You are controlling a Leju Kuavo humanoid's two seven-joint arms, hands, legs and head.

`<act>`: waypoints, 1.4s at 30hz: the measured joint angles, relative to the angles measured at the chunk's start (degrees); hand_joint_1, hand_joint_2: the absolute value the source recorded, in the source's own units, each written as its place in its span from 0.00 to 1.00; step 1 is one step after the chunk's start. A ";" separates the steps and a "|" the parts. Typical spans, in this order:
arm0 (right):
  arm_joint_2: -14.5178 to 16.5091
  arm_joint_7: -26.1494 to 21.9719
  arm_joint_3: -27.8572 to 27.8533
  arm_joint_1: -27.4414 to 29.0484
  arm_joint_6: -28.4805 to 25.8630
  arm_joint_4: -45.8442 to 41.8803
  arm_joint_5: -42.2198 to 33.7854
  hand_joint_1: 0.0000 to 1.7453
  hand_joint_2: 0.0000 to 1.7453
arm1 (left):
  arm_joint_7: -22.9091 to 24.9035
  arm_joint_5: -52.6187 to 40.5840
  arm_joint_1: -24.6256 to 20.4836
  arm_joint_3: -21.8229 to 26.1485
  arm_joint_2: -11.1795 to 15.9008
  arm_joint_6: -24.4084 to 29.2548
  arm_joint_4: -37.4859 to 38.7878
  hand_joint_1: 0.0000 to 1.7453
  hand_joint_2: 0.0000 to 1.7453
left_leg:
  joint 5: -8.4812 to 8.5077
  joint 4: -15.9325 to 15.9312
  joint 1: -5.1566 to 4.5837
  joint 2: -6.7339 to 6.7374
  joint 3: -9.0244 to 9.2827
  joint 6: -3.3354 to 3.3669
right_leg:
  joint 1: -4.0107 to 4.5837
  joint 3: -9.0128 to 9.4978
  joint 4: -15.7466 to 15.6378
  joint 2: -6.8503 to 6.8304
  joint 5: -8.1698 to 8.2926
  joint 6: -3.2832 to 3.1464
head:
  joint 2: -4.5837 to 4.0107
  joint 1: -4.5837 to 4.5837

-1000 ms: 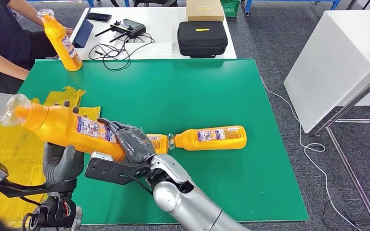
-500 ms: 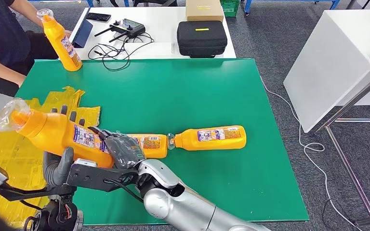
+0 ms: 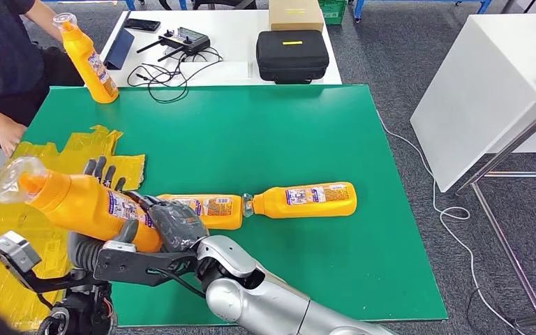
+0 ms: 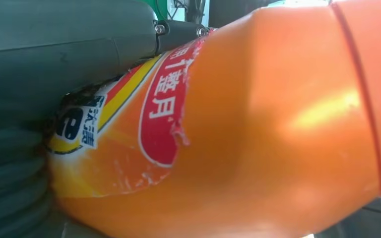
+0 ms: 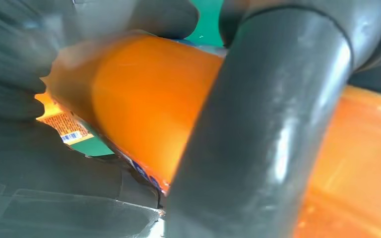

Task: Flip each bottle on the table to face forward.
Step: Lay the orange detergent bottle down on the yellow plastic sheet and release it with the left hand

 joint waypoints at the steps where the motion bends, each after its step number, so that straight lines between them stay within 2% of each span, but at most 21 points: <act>1: 0.00 -0.02 0.00 0.01 0.00 0.14 0.08 1.00 1.00 | -0.06 -0.36 0.03 0.01 0.14 -0.01 0.00 0.04 1.00 | 0.00 0.00 0.00 0.00 0.00 0.00 | 0.00 0.00 0.00 0.00 0.00 0.00 | 0.00 0.00; 4: 0.01 -0.17 0.00 0.02 0.00 0.46 0.15 1.00 1.00 | -0.20 -0.73 0.07 0.01 0.46 -0.05 0.00 0.79 1.00 | 0.00 0.00 0.00 0.00 0.00 0.00 | 0.00 0.00 0.00 0.00 0.00 0.00 | 0.00 0.01; 5: 0.02 -0.21 0.00 0.01 0.00 0.55 0.15 1.00 1.00 | -0.22 -0.86 0.08 0.01 0.54 -0.05 0.00 1.00 1.00 | 0.00 0.00 0.00 0.00 0.00 0.00 | 0.00 0.00 0.00 0.00 0.00 0.00 | 0.00 0.01; 30: 0.34 -2.01 -0.08 -0.09 -0.37 3.61 0.80 1.00 1.00 | 0.06 -0.95 0.42 1.49 0.59 -1.49 0.00 1.00 1.00 | 0.00 0.00 0.00 0.00 0.00 0.00 | 0.00 0.00 0.00 0.00 0.00 0.00 | 0.00 0.01; 31: 0.36 -2.24 -0.14 -0.10 -0.48 3.76 1.02 0.93 1.00 | 0.06 -0.93 0.45 1.62 0.56 -1.72 0.00 1.00 1.00 | 0.00 0.00 0.00 0.00 0.00 0.00 | 0.00 0.00 0.00 0.00 0.00 0.00 | 0.00 0.01; 33: 0.43 -2.91 -0.32 -0.09 -0.94 4.25 1.51 0.43 1.00 | 0.06 -0.93 0.49 1.95 0.45 -2.19 0.00 1.00 1.00 | 0.00 0.00 0.00 0.00 0.00 0.00 | 0.00 0.00 0.00 0.00 0.00 0.00 | 0.00 0.01; 34: 0.49 -3.38 -0.45 -0.08 -1.29 4.56 1.88 0.18 0.75 | 0.06 -0.94 0.50 2.15 0.38 -2.43 -0.02 1.00 1.00 | 0.00 0.00 0.00 0.00 0.00 0.00 | 0.00 0.00 0.00 0.00 0.00 0.00 | 0.00 0.01; 35: 0.54 -3.97 -0.71 -0.06 -1.67 4.97 2.41 0.00 0.50 | 0.09 -0.95 0.52 2.38 0.32 -2.68 -0.11 1.00 1.00 | 0.00 0.00 0.00 0.00 0.00 0.00 | 0.00 0.00 0.00 0.00 0.00 0.00 | 0.00 0.00; 37: 0.53 -6.02 -1.88 0.19 -2.36 5.72 3.99 0.00 0.00 | 0.21 -1.00 0.60 2.87 0.27 -3.24 -0.50 1.00 1.00 | 0.00 0.00 0.00 -0.01 0.00 0.00 | 0.00 0.00 0.00 -0.01 0.00 0.00 | 0.00 0.00; 42: -1.41 -10.50 -9.35 3.00 -1.57 4.26 9.18 0.00 0.00 | 0.28 -1.11 1.06 4.96 0.10 -6.06 -1.75 1.00 1.00 | 0.00 0.00 -0.01 -0.05 -0.03 0.00 | -0.01 0.02 0.00 -0.03 0.00 0.00 | 0.00 0.01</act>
